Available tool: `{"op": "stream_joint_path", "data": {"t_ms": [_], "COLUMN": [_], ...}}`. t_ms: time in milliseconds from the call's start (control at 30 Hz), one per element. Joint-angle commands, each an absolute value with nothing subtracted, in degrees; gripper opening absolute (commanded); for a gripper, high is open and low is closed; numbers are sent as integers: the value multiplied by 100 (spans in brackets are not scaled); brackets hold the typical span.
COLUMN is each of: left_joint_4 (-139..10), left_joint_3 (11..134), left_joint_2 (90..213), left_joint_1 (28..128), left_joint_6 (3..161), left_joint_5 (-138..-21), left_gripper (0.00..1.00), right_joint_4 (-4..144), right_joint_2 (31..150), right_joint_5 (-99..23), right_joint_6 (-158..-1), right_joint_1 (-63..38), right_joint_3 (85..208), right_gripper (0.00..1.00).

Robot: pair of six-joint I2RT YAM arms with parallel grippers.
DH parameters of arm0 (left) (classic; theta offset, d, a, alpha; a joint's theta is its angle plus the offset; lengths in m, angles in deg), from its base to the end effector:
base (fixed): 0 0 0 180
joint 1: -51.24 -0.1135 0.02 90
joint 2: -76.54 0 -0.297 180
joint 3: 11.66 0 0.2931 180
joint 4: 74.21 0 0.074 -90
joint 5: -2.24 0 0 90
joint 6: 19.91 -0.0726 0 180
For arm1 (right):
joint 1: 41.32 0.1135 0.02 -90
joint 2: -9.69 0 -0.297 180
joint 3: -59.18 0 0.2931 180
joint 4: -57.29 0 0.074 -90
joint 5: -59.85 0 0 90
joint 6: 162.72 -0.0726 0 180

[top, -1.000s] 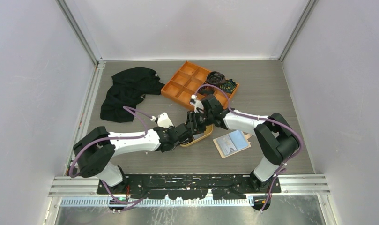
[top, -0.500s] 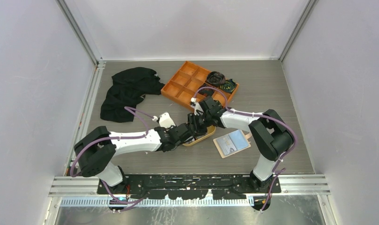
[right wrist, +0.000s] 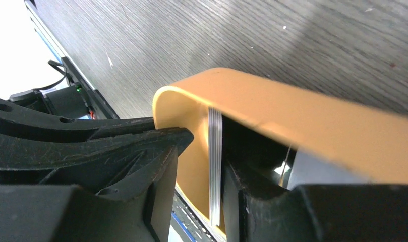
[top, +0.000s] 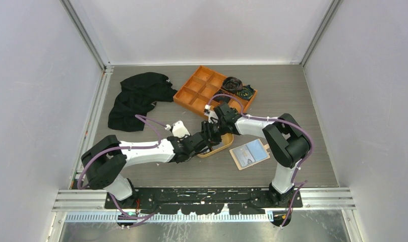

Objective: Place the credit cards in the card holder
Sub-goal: Pick up the credit card from the storage box.

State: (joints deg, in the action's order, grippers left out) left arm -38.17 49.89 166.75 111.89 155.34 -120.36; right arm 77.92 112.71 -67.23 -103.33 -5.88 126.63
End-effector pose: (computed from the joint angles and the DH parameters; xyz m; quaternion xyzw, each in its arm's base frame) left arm 0.1988 -0.2737 0.1477 -0.2596 0.9019 -0.1207 0.3234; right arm 0.2995 0.2669 0.1227 -0.1306 0.9025 0.4053 0.0653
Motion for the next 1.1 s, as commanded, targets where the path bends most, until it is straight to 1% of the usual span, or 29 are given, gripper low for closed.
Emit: {"op": "stream_joint_path", "data": {"t_ms": [0, 67, 233, 433, 600, 867, 967, 1067], "left_joint_4": [-4260, -4300, -4287, -4122, -4053, -4053, -4293, -4815], "left_joint_3": [5230, 5191, 5078, 4852, 4661, 4306, 4093, 3781], "left_joint_2": [16562, 16538, 16366, 16009, 15709, 15080, 14780, 14483], "left_joint_1": [11210, 11213, 11215, 11210, 11209, 11207, 11214, 11200], "left_joint_6": [15635, 15640, 15652, 15654, 15516, 15023, 14666, 14141], "left_joint_5": [-12104, -12084, -12100, -12254, -12298, -12318, -12301, -12158], "left_gripper": [18, 22, 28, 28, 28, 28, 28, 29], "right_joint_4": [7631, 7649, 7841, 7793, 7746, 7998, 8296, 8416], "right_joint_2": [11218, 11229, 11340, 11217, 11203, 11172, 11170, 11198], "right_joint_5": [-7062, -7083, -7096, -7369, -7602, -7602, -7477, -7439], "right_joint_6": [-10477, -10479, -10396, -10504, -10602, -10432, -10179, -10077], "right_joint_1": [-735, -771, -813, -1008, -1165, -1365, -1438, -1472], "right_joint_3": [12855, 12863, 12947, 12929, 12900, 12935, 12968, 12981], "right_gripper": [41, 41, 41, 40, 37, 36, 32, 26]}}
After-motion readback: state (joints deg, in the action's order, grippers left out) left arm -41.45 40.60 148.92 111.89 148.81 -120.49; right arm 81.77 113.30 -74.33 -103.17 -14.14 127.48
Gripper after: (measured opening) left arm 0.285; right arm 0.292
